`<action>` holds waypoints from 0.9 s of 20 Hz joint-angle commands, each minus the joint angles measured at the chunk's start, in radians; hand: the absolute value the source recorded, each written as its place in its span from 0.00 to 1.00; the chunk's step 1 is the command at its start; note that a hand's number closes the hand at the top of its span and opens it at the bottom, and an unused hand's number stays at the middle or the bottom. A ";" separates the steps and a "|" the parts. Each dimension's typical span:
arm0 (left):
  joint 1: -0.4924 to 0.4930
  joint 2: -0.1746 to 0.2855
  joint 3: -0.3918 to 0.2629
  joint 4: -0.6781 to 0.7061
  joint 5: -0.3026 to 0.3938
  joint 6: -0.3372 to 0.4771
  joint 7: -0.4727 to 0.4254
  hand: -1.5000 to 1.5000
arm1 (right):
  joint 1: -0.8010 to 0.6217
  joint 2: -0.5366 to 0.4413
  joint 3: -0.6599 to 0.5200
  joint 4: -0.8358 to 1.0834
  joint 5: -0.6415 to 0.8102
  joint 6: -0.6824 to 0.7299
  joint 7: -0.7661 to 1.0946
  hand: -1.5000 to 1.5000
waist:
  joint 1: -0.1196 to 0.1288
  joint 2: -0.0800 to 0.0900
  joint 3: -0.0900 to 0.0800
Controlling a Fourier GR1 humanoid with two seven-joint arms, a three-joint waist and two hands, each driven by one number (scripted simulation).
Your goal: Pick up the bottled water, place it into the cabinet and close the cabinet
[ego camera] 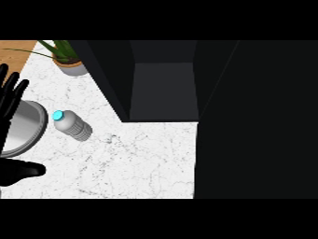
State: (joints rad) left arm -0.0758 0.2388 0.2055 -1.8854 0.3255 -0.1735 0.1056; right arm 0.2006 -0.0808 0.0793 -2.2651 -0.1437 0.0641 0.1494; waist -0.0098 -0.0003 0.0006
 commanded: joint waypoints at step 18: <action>0.206 -0.034 0.068 0.008 -0.012 -0.080 -0.037 0.00 | 0.419 0.013 0.138 -0.321 0.010 0.068 0.029 0.00 | 0.003 -0.002 -0.001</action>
State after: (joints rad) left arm 0.0776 0.2113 0.2424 -1.9337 0.3132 -0.2049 0.1478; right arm 0.5595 -0.0644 0.2035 -2.4652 -0.1329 0.1309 0.1491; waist -0.0087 -0.0027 0.0000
